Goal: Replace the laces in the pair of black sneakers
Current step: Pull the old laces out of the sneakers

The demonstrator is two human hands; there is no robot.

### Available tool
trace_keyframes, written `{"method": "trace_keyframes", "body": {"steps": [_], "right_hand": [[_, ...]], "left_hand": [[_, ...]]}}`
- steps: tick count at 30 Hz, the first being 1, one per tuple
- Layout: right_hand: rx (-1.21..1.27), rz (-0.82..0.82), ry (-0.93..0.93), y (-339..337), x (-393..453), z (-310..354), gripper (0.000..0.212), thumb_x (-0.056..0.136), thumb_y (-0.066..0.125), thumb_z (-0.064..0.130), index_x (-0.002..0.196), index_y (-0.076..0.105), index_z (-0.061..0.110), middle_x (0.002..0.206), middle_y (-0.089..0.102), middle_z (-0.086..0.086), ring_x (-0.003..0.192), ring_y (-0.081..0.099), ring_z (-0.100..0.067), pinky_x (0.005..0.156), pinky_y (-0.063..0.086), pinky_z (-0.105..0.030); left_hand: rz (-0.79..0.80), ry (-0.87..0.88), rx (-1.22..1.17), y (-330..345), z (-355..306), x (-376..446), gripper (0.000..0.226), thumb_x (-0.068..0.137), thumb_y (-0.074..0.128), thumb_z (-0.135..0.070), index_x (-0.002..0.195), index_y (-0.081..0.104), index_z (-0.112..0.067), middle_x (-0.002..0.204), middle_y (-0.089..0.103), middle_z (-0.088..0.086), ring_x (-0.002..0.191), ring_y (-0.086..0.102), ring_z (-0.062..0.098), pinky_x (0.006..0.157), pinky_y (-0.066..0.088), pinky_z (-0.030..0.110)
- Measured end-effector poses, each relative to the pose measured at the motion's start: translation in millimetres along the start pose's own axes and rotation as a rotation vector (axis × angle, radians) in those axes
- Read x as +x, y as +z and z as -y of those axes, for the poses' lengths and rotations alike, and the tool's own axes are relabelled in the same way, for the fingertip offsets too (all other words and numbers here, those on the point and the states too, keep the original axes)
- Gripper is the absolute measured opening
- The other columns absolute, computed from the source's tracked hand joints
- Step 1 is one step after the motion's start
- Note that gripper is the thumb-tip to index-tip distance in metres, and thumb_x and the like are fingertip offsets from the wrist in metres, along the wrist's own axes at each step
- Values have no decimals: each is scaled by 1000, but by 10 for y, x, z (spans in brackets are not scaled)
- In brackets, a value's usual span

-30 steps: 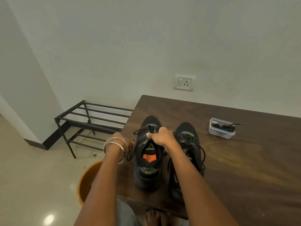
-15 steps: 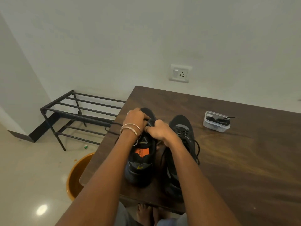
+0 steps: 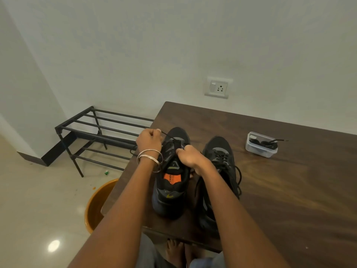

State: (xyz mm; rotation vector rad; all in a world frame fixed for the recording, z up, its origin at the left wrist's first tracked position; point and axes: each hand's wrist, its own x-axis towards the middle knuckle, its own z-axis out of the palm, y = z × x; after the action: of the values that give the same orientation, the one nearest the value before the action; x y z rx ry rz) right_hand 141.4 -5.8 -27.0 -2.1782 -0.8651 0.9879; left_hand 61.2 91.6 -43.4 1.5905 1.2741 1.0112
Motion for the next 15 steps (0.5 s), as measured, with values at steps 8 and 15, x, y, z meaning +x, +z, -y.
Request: {"method": "trace_keyframes", "body": {"steps": [8,15], "right_hand": [[-161,-8,-4,6,-4,25,37,100,42,27,118,57,-2,120,59,-20,120,51,-36,85,45,-36],[-243,-4,-42,-35,-40,7,20,94,45,13,75,46,9,76,50,-8,74,51,-25,59,41,-33]], "left_hand": [[53,392,551,24,-141,-52,31,91,60,-27,122,63,-28,124,55,-1,119,45,22,98,39,46],[340,471,842,270,-99,-25,22,93,57,-20,107,72,-13,112,61,9,100,60,31,82,49,38]]}}
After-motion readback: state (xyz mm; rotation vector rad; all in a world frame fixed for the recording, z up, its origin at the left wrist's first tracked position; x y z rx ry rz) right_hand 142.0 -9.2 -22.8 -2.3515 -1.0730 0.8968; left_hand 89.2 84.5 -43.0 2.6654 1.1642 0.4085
